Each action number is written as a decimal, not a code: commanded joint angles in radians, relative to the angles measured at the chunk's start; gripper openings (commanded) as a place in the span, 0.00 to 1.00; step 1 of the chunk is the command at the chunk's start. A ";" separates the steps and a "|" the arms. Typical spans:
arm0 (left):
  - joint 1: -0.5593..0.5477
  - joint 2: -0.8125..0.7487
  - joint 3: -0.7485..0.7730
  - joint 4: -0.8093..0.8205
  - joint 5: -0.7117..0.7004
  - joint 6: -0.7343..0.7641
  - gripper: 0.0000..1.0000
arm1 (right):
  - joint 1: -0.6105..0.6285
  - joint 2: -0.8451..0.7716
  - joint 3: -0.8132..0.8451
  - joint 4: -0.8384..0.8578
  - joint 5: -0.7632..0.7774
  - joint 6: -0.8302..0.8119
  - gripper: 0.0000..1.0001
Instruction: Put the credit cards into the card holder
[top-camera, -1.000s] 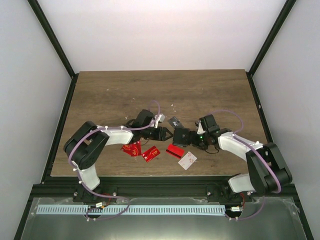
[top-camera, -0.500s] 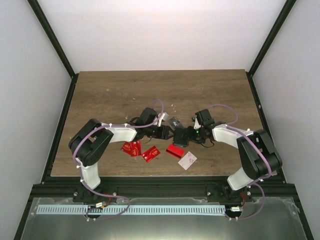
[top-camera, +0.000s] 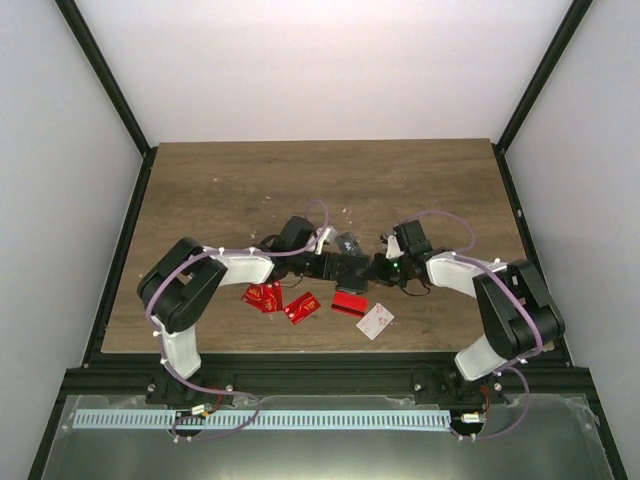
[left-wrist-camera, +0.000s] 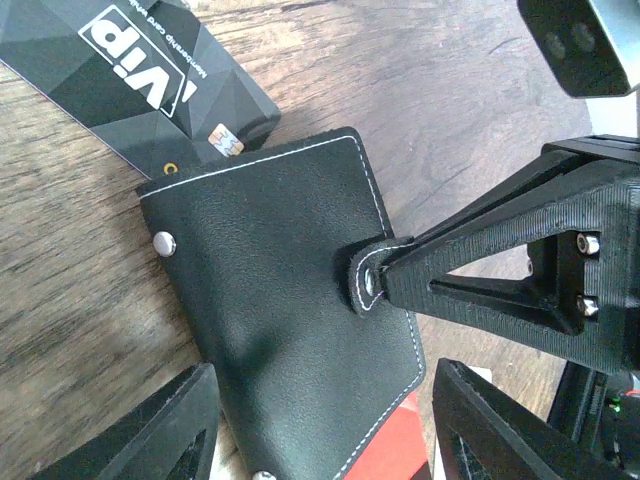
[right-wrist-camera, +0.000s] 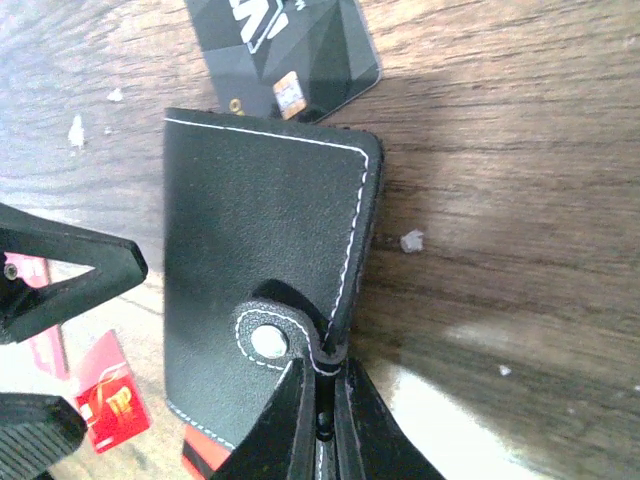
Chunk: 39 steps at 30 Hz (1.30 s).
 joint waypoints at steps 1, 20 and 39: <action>0.003 -0.096 -0.025 -0.010 -0.030 0.014 0.61 | -0.028 -0.076 -0.027 0.053 -0.107 0.006 0.01; 0.046 -0.385 -0.139 0.031 0.038 -0.051 0.59 | -0.068 -0.369 -0.041 0.166 -0.383 0.025 0.01; 0.044 -0.441 -0.130 -0.069 -0.110 -0.010 0.04 | -0.046 -0.479 0.083 -0.085 -0.131 -0.058 0.78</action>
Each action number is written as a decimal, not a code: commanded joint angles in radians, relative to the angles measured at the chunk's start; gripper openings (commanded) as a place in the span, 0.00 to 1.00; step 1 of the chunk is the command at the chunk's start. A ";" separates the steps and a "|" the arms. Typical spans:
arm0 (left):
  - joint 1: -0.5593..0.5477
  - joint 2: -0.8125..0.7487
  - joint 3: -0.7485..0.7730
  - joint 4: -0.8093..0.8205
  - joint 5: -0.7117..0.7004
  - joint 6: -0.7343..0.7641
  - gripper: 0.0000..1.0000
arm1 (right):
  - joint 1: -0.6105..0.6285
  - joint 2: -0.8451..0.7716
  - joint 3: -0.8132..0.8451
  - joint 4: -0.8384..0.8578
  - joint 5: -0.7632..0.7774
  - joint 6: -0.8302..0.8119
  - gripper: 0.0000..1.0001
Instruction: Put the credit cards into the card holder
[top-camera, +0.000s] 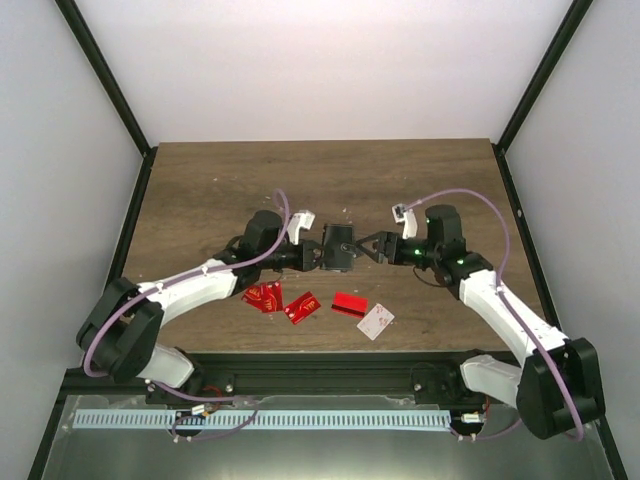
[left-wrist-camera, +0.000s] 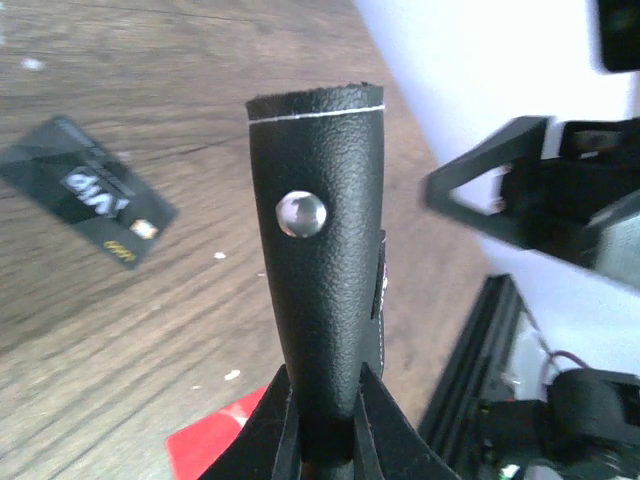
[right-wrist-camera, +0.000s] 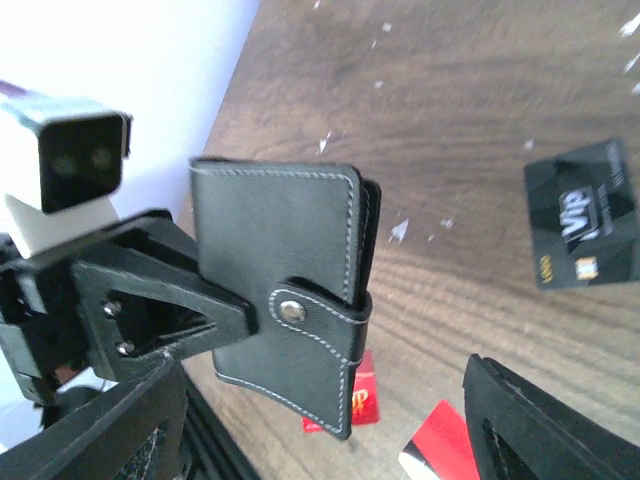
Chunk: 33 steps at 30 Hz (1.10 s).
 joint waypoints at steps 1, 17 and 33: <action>-0.003 -0.035 0.035 -0.134 -0.175 0.070 0.04 | 0.035 -0.058 0.105 -0.138 0.159 -0.035 0.78; -0.059 -0.048 0.078 -0.217 -0.269 0.115 0.04 | 0.339 0.101 0.238 -0.246 0.570 0.120 0.74; -0.099 -0.058 0.101 -0.231 -0.284 0.132 0.04 | 0.354 0.246 0.265 -0.245 0.641 0.119 0.68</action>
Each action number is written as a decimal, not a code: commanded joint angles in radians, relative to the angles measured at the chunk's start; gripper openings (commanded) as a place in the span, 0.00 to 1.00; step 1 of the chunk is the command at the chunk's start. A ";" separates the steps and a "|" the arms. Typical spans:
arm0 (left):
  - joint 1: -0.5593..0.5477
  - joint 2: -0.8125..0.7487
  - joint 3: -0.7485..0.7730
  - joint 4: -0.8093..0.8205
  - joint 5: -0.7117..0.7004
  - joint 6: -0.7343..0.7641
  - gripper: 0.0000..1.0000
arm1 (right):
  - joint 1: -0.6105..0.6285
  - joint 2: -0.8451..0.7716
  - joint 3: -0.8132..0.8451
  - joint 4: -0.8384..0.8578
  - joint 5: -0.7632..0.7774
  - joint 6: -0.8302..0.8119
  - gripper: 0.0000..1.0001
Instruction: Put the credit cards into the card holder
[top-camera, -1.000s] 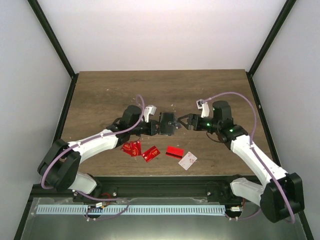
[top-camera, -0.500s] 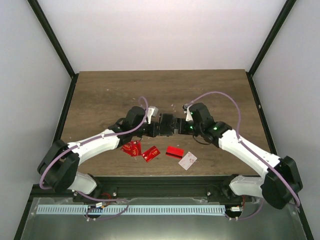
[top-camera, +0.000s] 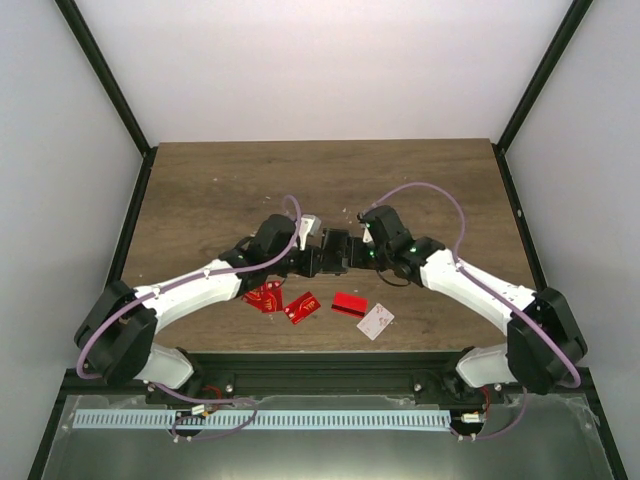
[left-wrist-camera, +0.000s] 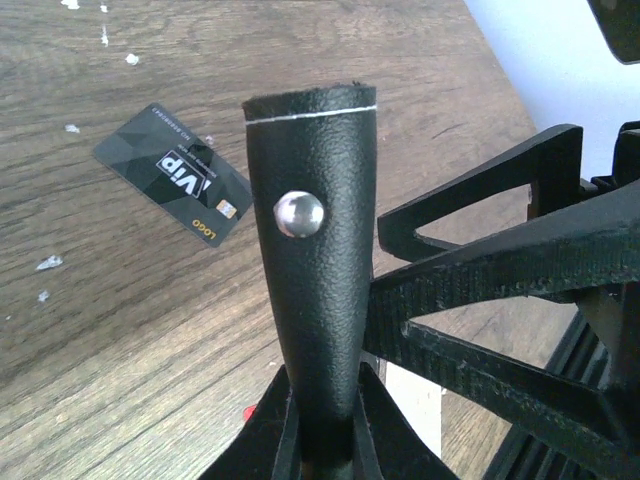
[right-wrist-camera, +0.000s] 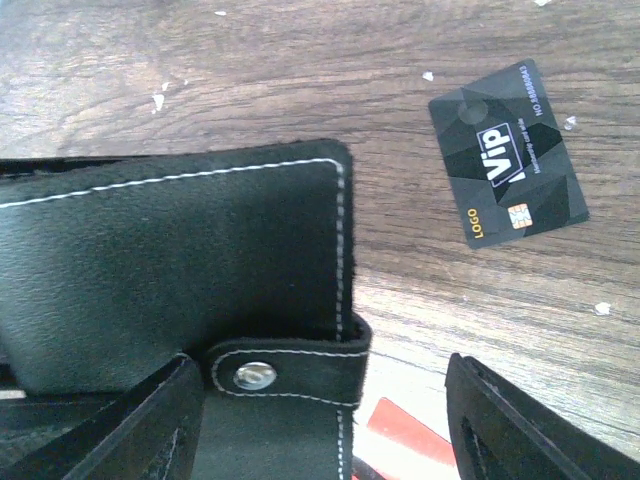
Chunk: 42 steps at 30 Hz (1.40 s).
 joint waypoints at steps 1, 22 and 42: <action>-0.009 -0.034 0.035 0.011 -0.004 0.016 0.04 | 0.009 0.031 0.038 -0.023 0.071 0.010 0.67; -0.021 -0.095 0.080 -0.052 -0.009 0.061 0.04 | -0.031 0.065 0.021 -0.074 0.132 0.003 0.67; -0.016 -0.204 0.051 -0.120 -0.103 0.037 0.04 | -0.288 -0.355 -0.187 0.151 -0.440 -0.124 0.65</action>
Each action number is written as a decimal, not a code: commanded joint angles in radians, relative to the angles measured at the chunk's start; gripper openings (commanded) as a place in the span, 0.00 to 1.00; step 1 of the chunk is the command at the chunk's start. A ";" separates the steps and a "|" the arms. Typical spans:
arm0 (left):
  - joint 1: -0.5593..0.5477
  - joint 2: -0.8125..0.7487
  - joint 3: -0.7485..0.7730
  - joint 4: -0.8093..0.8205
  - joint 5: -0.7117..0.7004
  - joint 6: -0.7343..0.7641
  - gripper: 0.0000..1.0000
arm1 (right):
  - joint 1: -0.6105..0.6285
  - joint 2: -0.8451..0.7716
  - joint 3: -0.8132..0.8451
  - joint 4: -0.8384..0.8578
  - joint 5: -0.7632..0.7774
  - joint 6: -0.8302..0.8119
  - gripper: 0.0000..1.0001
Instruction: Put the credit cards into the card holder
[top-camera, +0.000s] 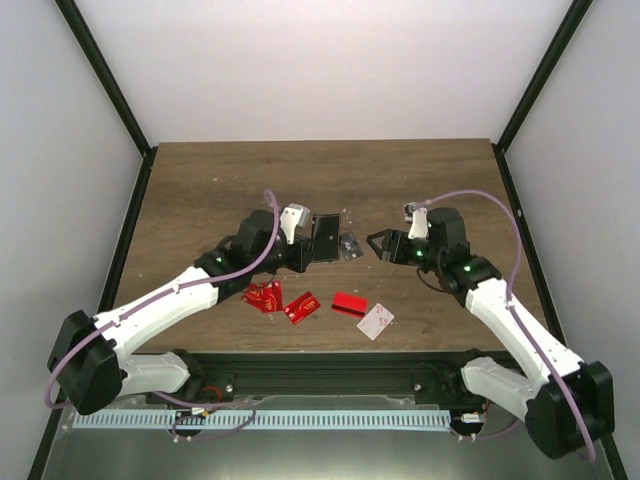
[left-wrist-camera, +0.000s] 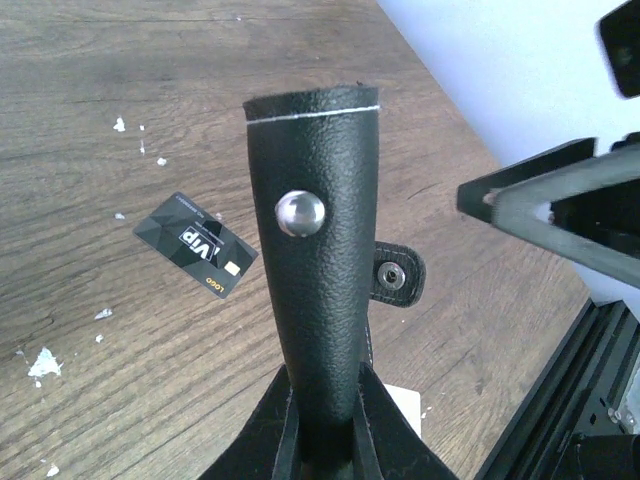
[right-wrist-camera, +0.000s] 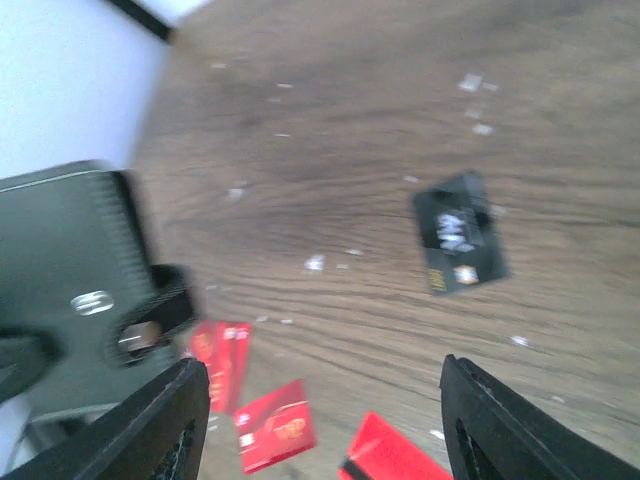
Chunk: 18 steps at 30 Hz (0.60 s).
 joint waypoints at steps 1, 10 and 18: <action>0.001 -0.013 0.009 0.014 0.009 -0.007 0.04 | 0.009 -0.051 -0.021 0.128 -0.282 -0.051 0.65; -0.002 -0.004 -0.005 0.048 0.040 -0.022 0.04 | 0.132 0.078 0.099 0.061 -0.205 -0.066 0.61; -0.001 0.001 -0.011 0.054 0.046 -0.024 0.04 | 0.160 0.185 0.161 0.043 -0.155 -0.066 0.42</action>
